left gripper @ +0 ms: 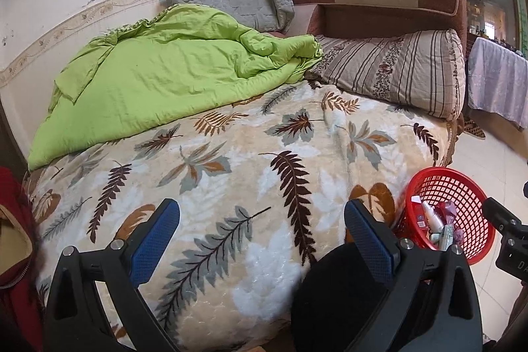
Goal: Collect trash
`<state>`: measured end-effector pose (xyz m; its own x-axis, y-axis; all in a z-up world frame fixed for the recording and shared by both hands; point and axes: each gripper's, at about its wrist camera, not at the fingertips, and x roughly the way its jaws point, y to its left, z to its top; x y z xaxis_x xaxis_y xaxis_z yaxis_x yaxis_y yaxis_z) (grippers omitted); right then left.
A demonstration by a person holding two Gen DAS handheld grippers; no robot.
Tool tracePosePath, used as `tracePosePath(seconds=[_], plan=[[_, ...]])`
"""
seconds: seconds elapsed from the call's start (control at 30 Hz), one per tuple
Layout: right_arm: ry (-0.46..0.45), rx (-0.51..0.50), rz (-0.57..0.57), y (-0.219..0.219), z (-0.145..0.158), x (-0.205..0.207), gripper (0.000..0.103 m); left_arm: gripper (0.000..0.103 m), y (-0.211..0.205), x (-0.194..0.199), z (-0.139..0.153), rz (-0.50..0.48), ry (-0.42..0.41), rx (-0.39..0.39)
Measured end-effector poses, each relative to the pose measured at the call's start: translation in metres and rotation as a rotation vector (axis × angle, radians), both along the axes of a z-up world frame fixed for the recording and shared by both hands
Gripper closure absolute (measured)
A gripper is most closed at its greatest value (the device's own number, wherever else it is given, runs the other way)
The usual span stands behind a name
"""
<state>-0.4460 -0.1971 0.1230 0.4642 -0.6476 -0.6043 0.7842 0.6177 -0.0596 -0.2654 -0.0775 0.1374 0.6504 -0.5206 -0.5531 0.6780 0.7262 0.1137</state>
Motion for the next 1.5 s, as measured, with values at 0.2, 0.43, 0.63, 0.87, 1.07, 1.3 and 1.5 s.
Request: tracePosePath(seconds=[0.2,0.43,0.63,0.87,1.07,1.3,1.5], plan=[[0.0,0.009,0.002,-0.0006,-0.0003,0.0,0.0,0.003,0.0017,0.0021,-0.0004,0.021,-0.016,0.016],[0.003,0.022,-0.004,-0.0027,-0.0032,0.0009,0.0,0.003,0.0036,0.005,-0.0006,0.055,-0.032,0.031],[0.004,0.022,-0.004,-0.003,-0.0033,0.001,0.0,0.003,0.0071,0.007,0.0001,0.064,-0.038,0.022],[0.006,0.023,-0.004,-0.0035,-0.004,0.0011,0.0,0.003,0.0089,0.0086,0.0001,0.061,-0.035,0.02],[0.006,0.025,-0.005,-0.0032,-0.004,0.0012,0.0,0.003,0.0072,0.0077,0.0,0.06,-0.032,0.018],[0.005,0.023,-0.003,-0.0036,-0.0037,0.0011,0.0,0.003,0.0043,0.0039,-0.0009,0.06,-0.026,0.017],[0.006,0.024,-0.004,-0.0036,-0.0042,0.0011,0.0,0.003,0.0045,0.0046,-0.001,0.06,-0.026,0.018]])
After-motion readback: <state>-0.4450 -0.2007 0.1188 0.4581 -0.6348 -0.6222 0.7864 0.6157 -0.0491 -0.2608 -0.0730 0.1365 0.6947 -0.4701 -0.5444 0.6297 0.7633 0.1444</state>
